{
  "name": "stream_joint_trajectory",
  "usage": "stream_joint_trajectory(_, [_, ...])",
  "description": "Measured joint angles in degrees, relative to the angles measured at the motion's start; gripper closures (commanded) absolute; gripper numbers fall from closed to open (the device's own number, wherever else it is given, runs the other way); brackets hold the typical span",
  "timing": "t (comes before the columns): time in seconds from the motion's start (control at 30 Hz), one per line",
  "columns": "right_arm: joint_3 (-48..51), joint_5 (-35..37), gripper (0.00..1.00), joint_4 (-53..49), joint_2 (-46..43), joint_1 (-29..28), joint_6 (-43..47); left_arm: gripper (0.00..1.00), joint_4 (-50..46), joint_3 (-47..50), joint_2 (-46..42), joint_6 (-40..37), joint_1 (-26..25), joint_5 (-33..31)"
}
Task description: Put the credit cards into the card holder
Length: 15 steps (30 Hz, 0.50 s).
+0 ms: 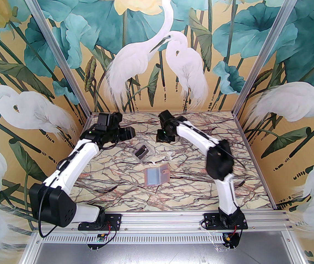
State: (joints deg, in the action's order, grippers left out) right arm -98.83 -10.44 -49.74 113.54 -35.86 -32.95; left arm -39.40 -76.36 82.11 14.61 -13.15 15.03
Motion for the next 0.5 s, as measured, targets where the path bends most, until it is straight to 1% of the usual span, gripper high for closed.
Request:
stream_joint_trajectory(0.1, [11.96,-1.2,0.69,2.34,-7.45,-2.93,-0.9,0.3,-1.51,-2.8,2.64,-3.19,-0.04,0.0])
stream_joint_trajectory(0.2, [19.21,-3.08,0.7,4.28,-10.32,-5.9,-1.86,0.31,-2.84,-4.5,5.03,-5.01,-0.04,-0.11])
stream_joint_trajectory(0.33, [25.14,-4.7,0.73,7.23,-10.47,-8.92,-3.43,0.31,-4.02,-4.81,7.19,-6.71,-0.04,-0.11])
stream_joint_trajectory(0.5, [28.7,-5.03,0.73,10.29,-10.38,-9.03,-5.07,0.31,-4.35,-4.72,7.61,-9.44,-0.07,0.11])
